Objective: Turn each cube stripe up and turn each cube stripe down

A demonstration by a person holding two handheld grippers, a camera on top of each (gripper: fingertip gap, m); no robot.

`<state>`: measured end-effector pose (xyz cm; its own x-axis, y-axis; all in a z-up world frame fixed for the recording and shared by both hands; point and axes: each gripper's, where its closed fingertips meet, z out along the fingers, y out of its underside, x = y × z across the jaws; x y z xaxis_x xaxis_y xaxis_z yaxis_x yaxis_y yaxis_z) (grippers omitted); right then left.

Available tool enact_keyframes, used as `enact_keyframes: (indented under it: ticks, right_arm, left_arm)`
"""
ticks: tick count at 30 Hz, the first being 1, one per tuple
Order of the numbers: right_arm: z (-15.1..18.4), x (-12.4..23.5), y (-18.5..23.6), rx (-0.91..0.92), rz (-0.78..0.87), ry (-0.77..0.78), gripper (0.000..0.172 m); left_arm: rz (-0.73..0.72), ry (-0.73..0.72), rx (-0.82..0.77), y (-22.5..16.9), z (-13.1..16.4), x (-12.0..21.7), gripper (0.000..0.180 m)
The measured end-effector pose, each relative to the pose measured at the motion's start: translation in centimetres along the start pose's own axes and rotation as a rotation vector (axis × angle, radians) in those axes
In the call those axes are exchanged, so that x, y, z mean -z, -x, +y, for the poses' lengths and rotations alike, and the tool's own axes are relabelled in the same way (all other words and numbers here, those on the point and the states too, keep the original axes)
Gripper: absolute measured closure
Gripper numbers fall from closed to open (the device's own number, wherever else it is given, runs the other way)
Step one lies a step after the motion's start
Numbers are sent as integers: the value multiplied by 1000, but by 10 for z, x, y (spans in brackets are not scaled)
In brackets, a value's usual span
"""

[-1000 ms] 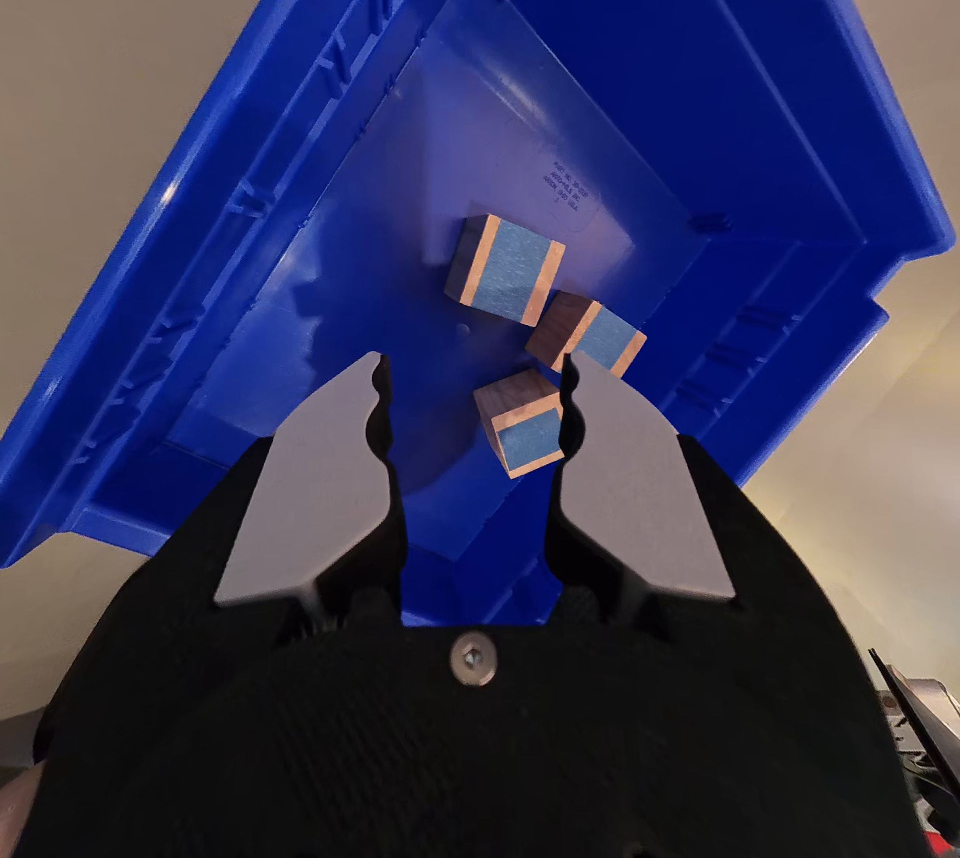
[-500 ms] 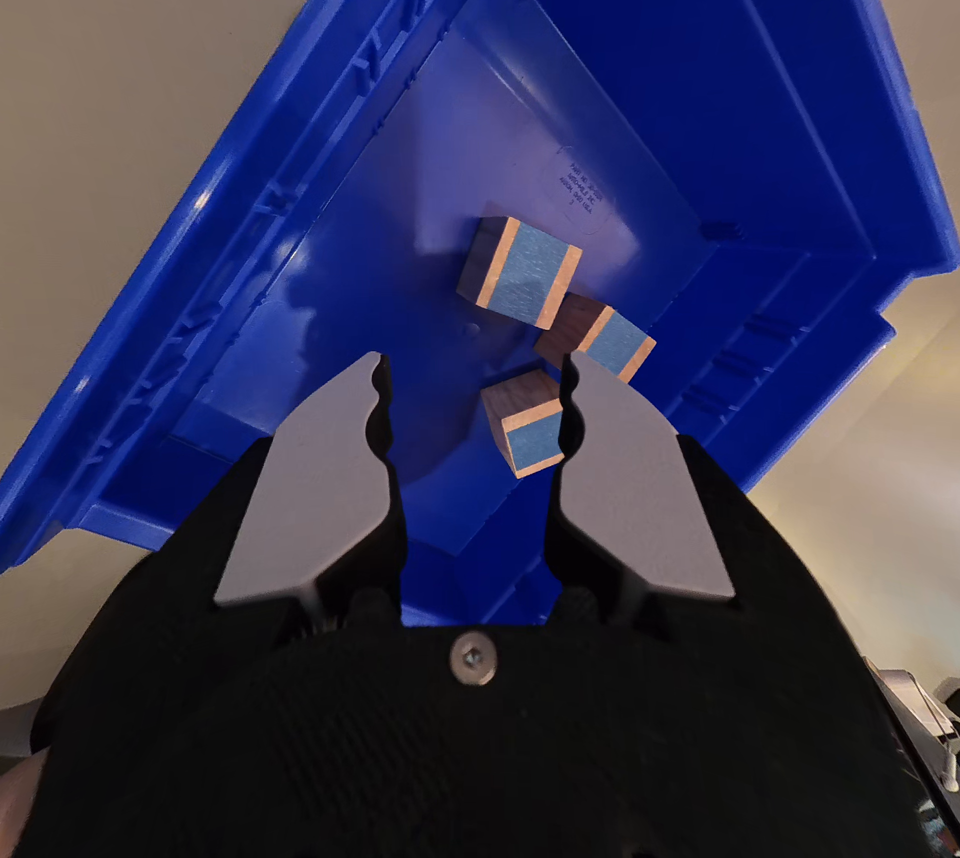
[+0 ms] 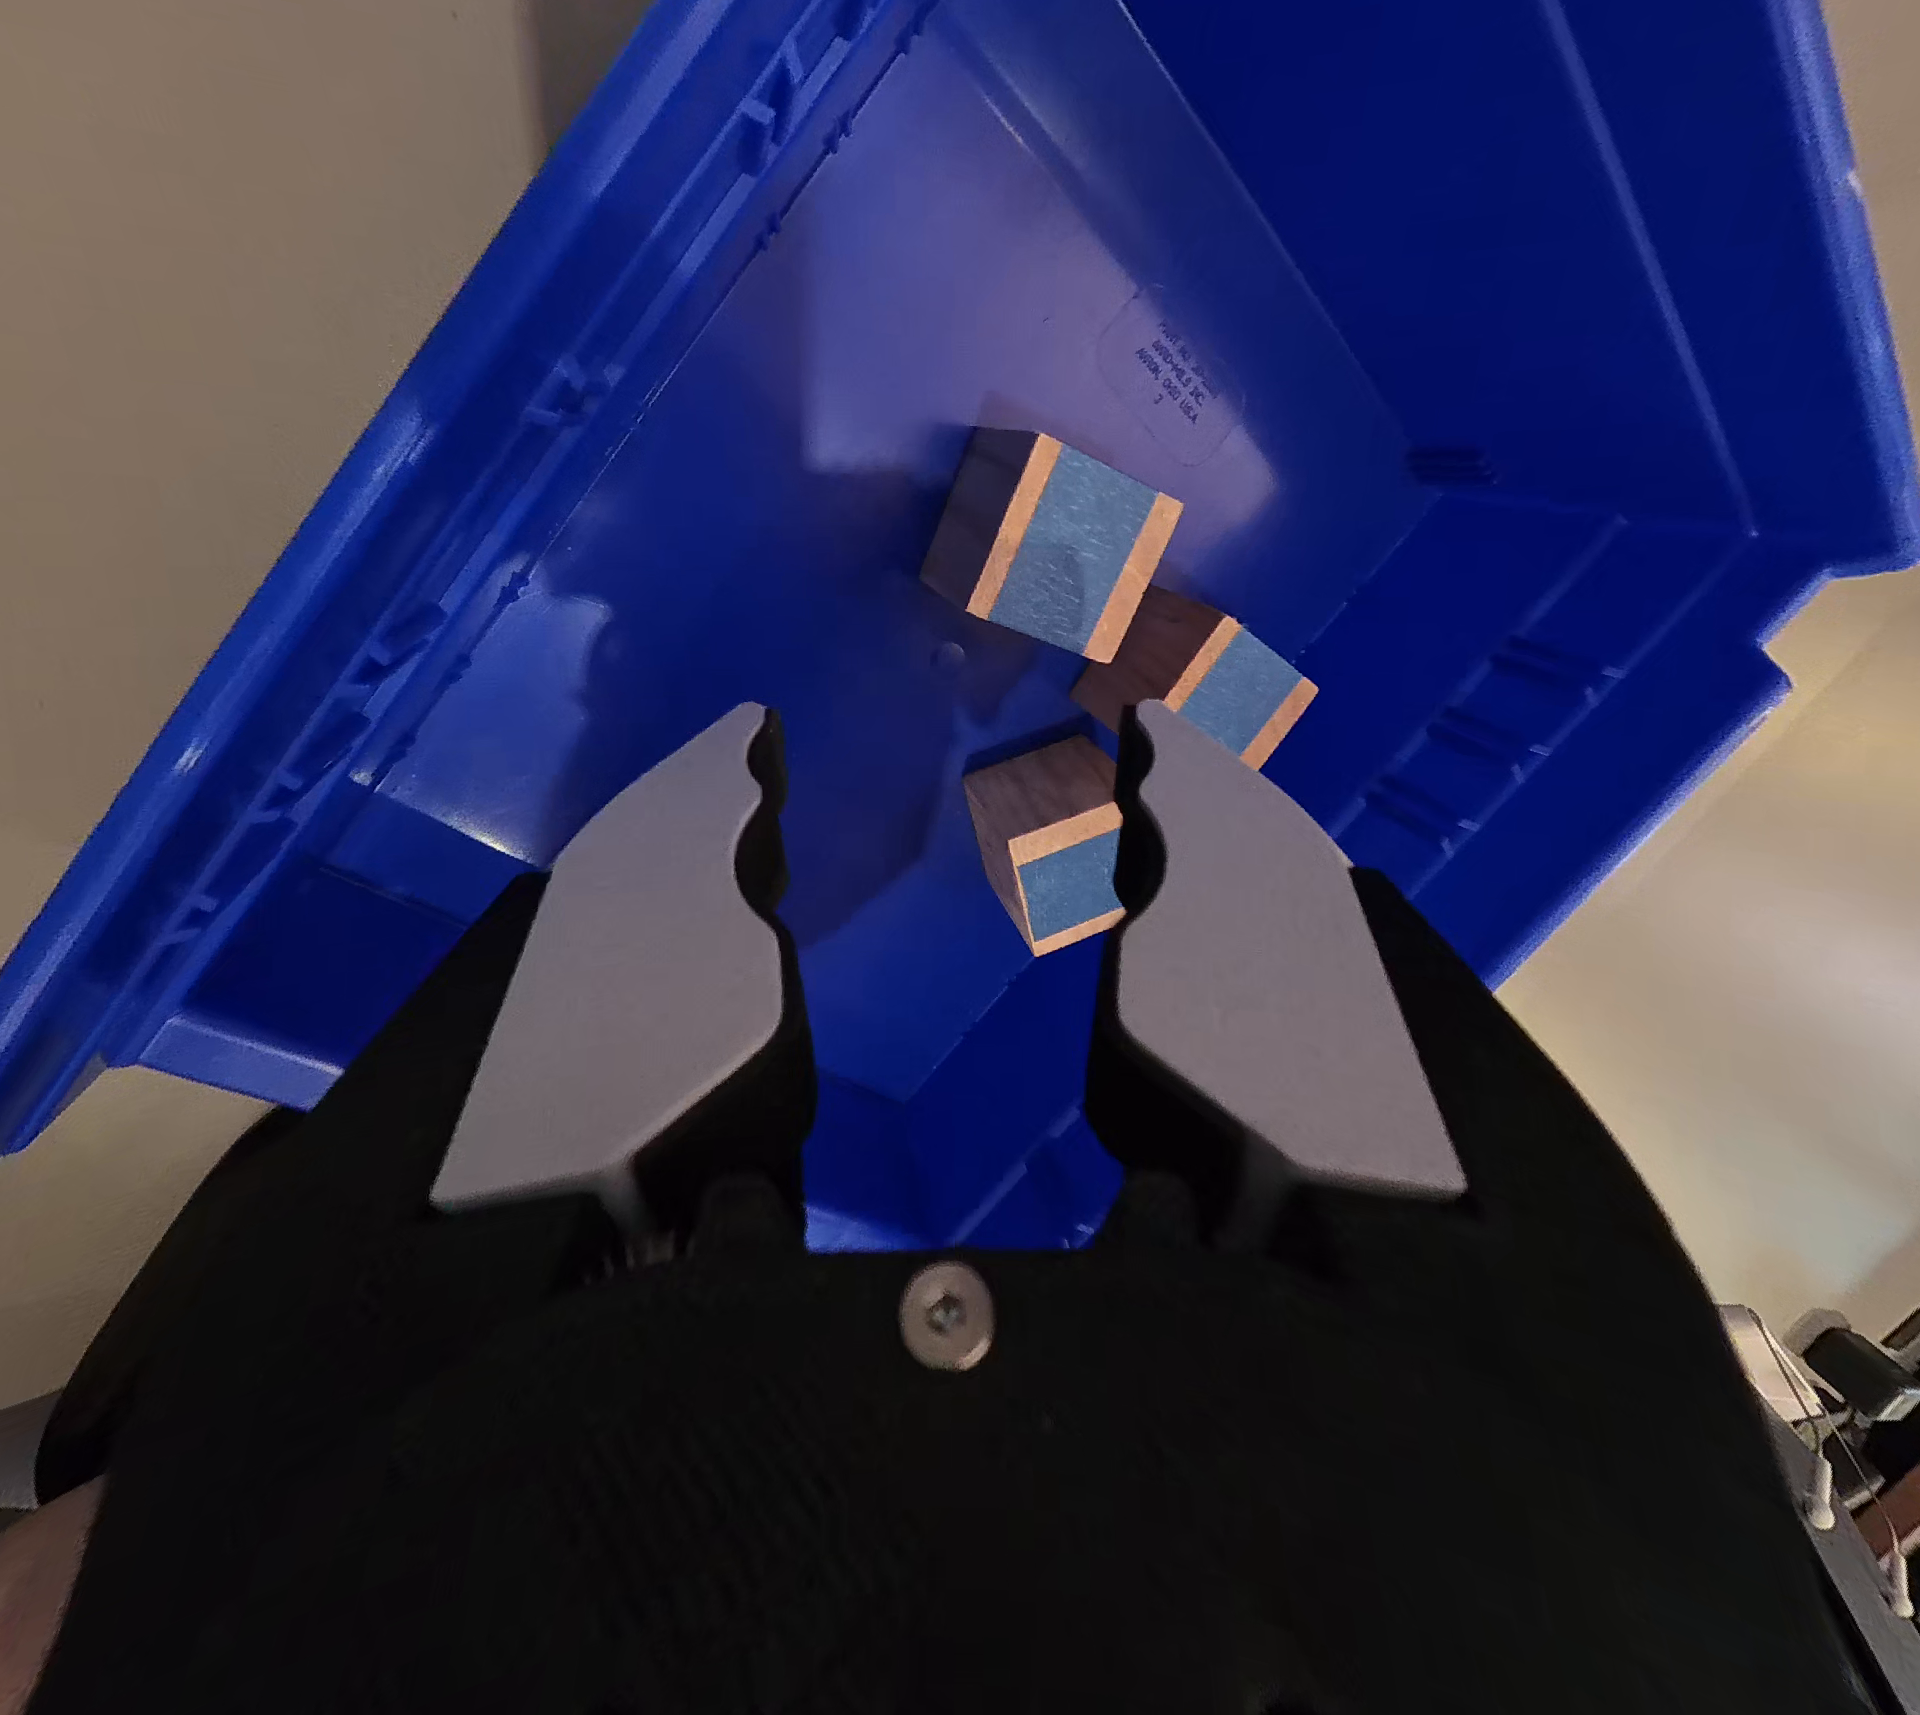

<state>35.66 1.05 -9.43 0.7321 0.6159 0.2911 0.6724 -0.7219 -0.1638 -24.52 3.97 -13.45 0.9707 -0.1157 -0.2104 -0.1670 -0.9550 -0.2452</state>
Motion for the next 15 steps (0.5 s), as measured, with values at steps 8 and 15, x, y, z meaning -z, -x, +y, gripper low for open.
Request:
enact_keyframes:
  ticks: [8, 15]
  right_arm:
    - [-16, 34, -23, -69, 171, -119, 110]
    - [-119, 153, 30, 130, 350, -811, 104]
  left_arm:
    - [169, -408, 36, 7, -26, 111, 135]
    - [937, -899, -170, -89, -17, 274, 135]
